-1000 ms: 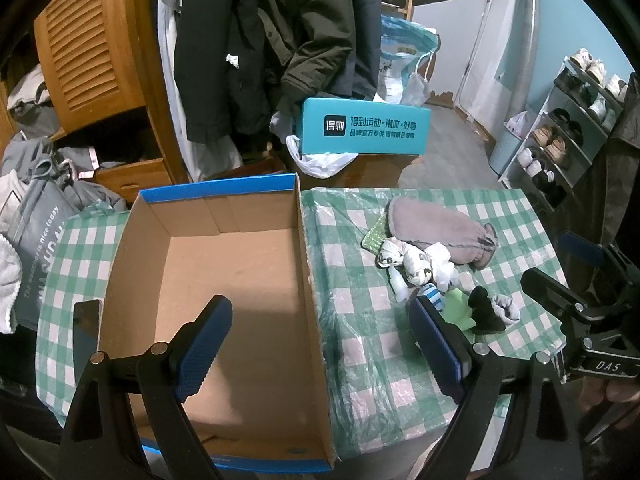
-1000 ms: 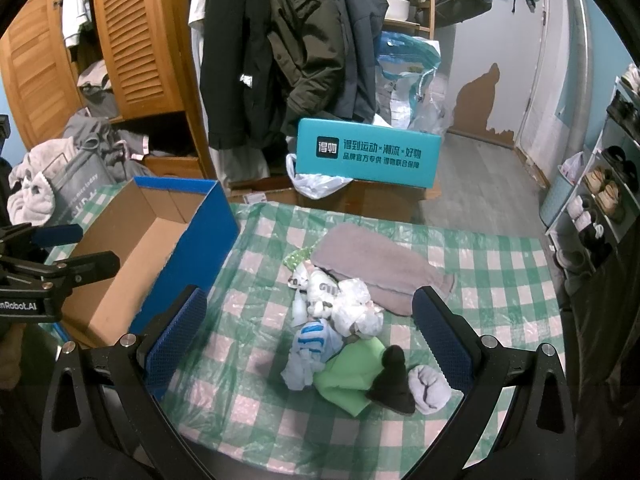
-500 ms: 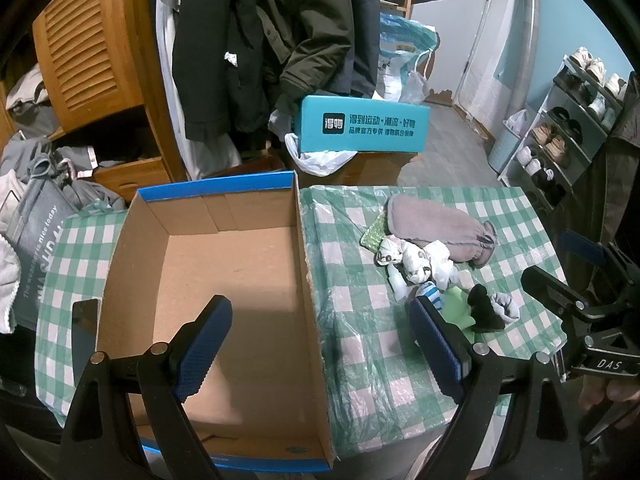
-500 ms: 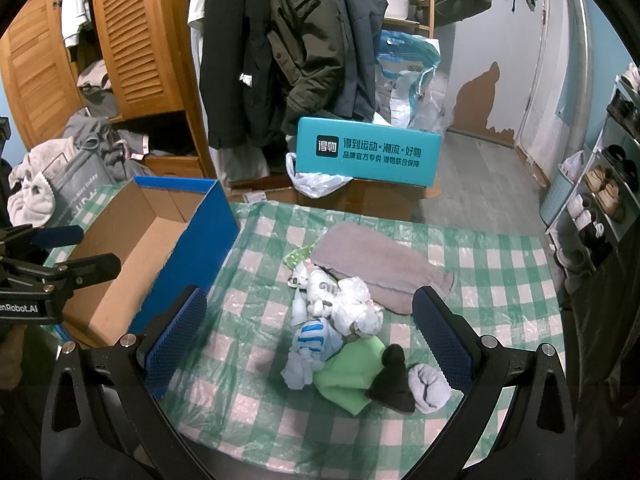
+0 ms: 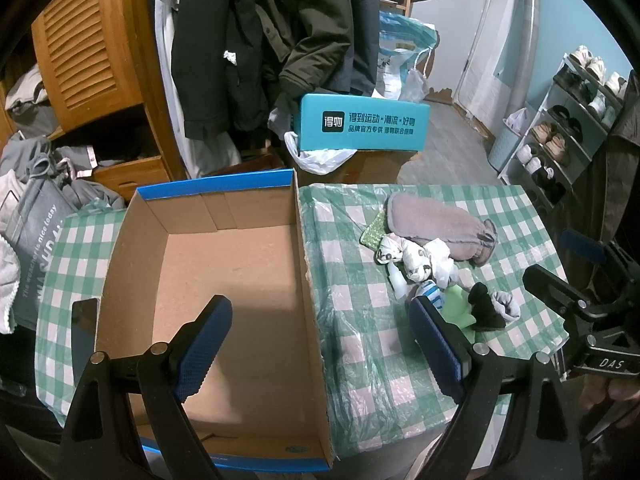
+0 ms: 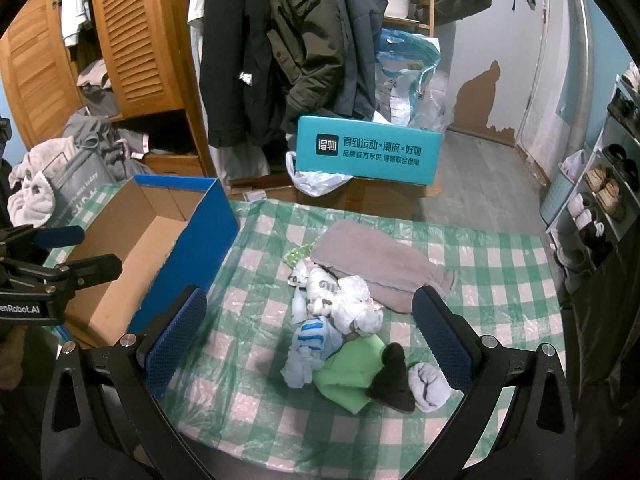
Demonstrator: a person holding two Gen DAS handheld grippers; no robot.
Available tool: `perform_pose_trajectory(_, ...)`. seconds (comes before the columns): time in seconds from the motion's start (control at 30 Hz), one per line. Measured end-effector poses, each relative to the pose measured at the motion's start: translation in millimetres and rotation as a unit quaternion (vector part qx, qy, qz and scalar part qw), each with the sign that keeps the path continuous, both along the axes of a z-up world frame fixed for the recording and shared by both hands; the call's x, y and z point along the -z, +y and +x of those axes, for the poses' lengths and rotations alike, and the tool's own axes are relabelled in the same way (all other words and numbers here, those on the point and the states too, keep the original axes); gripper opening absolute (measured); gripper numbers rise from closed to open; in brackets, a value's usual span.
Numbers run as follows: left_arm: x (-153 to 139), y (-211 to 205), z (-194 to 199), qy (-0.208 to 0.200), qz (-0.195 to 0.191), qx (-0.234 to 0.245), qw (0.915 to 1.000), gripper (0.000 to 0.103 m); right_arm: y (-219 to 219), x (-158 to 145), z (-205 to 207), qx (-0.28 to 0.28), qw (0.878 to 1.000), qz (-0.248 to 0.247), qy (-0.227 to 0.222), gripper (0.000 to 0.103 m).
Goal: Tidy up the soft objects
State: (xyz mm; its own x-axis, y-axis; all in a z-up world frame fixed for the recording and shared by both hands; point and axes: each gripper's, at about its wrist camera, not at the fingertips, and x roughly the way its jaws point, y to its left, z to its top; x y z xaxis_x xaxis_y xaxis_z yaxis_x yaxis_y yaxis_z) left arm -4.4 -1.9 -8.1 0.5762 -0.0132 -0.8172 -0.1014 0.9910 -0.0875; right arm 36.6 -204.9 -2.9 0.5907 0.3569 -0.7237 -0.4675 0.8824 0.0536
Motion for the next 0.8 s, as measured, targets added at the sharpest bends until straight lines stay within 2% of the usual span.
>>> perform_pose_trajectory(0.57,1.3,-0.1,-0.7,0.002,-0.001,0.002,1.0000,0.092,-3.7,2.8,-0.3,0.001,1.000,0.000,0.001,0.101)
perform_pose_trajectory(0.8,6.8,-13.2,-9.0,0.003,0.001,0.016,0.9999,0.092,-20.8,19.1,-3.6,0.010,1.000,0.001,0.002,0.101)
